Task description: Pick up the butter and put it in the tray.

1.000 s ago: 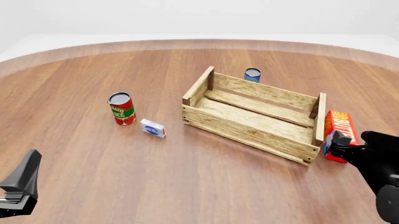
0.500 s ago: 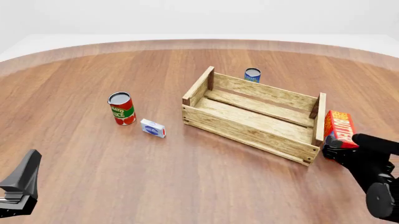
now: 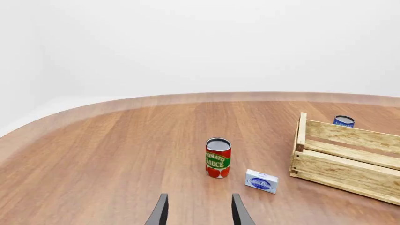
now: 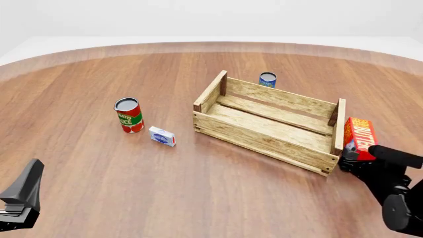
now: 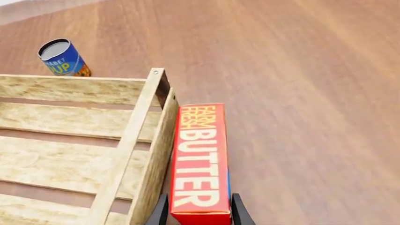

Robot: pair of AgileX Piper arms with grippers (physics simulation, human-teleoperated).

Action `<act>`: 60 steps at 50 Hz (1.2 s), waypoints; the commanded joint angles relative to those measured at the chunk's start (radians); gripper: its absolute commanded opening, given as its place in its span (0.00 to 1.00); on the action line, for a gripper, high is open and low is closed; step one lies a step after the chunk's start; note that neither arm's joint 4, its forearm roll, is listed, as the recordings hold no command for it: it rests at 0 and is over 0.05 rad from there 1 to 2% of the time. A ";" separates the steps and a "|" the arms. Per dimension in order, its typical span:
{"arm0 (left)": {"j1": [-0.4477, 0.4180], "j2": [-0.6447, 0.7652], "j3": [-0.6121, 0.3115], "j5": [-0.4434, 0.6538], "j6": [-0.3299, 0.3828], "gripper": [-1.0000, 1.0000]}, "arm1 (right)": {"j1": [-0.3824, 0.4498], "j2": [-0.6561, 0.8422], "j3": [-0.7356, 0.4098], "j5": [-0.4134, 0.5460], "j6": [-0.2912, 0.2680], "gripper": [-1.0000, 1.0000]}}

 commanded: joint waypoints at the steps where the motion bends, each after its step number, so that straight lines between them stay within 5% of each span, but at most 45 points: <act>1: 0.000 0.000 0.000 0.000 0.000 1.00 | 0.009 0.030 -0.008 -0.007 0.007 1.00; 20: 0.000 0.000 0.000 0.000 0.000 1.00 | 0.030 0.068 -0.015 -0.025 0.028 1.00; 21: 0.000 0.000 0.000 0.000 0.000 1.00 | 0.034 0.068 -0.011 -0.031 0.035 0.00; 60: 0.000 0.000 0.000 0.000 0.000 1.00 | -0.023 -0.125 0.050 0.041 -0.023 0.00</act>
